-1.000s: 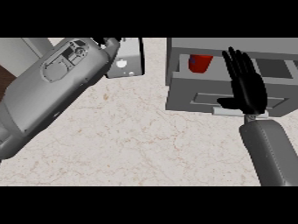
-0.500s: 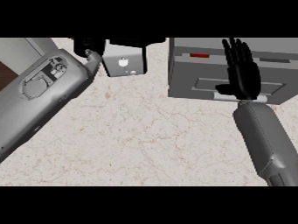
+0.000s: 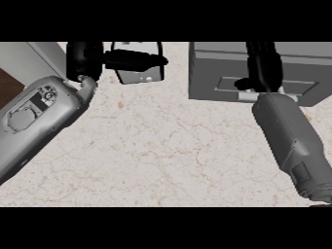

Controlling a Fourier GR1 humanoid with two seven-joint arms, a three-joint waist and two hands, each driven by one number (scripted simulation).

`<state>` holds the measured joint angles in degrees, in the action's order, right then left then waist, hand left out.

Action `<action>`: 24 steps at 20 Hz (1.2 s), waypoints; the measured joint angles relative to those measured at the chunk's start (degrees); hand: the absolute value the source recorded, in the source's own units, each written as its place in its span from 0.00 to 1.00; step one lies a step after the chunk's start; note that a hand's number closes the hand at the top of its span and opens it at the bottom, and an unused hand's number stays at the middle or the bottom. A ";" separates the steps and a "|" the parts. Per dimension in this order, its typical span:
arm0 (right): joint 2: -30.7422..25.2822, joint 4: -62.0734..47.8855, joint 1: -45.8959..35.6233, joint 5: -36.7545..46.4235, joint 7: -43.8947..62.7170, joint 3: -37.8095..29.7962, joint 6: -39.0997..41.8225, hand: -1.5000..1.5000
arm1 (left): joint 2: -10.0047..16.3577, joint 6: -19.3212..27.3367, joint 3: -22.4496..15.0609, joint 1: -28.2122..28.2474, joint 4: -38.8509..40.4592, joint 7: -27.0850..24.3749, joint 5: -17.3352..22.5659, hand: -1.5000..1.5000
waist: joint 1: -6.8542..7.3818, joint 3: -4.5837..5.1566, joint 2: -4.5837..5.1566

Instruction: Pick up the can, place it into the drawer and close the drawer

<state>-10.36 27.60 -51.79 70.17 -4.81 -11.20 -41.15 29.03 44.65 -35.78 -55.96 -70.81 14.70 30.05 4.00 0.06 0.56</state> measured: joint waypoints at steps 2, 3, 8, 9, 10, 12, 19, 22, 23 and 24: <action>-0.61 -2.77 -2.45 0.53 0.20 -0.30 -0.23 0.00 | 0.41 -0.01 0.23 0.99 -1.45 0.17 -0.27 0.00 | 0.22 -0.02 0.20; -0.93 -3.95 -3.39 0.56 -0.07 -0.55 -0.47 0.00 | 0.49 0.00 0.16 1.42 -1.96 0.37 -0.45 0.00 | 0.37 -0.04 0.35; -2.06 -9.32 -7.70 1.23 0.12 -1.33 0.45 0.00 | 0.72 0.66 -0.22 4.59 -5.05 0.13 -1.64 0.00 | 0.74 -0.07 0.76; -2.16 -10.02 -8.15 1.09 -0.13 -1.62 0.39 0.00 | 1.23 0.19 0.07 4.95 -5.44 0.05 -1.65 0.00 | 0.74 -0.05 0.80; -2.28 -10.60 -8.42 0.95 -0.49 -1.89 0.14 0.00 | 1.42 0.01 0.19 5.66 -5.91 -0.20 -1.72 0.00 | 0.80 0.00 0.80; -2.51 -11.91 -9.48 1.17 -0.30 -2.10 0.35 0.00 | 1.87 -0.07 0.13 7.07 -7.08 -0.44 -2.06 0.00 | 0.83 -0.08 0.91; -2.33 -13.04 -10.77 -3.57 -8.45 -6.16 1.72 0.00 | 2.42 -0.34 0.85 8.93 -8.67 -0.52 -2.75 0.00 | 0.19 -0.21 1.21; -1.97 -12.65 -10.98 -6.80 -12.03 -8.99 2.52 0.00 | 2.46 -0.41 1.04 10.29 -9.13 -1.31 -3.01 0.00 | -0.06 -0.29 1.30; -1.83 -12.57 -11.41 -7.96 -12.85 -9.99 3.32 0.00 | 2.29 -0.36 1.17 10.43 -9.22 -1.55 -3.08 0.00 | -0.18 -0.33 1.30; -1.36 -12.27 -11.60 -9.42 -14.20 -11.15 3.93 0.00 | 2.59 -0.76 1.46 10.77 -9.17 -1.61 -2.93 0.00 | -0.38 -0.34 1.25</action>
<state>-11.72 15.33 -63.39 60.75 -19.02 -22.35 -37.22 31.62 43.89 -34.33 -45.19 -79.98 13.09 27.12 3.62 -0.28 1.80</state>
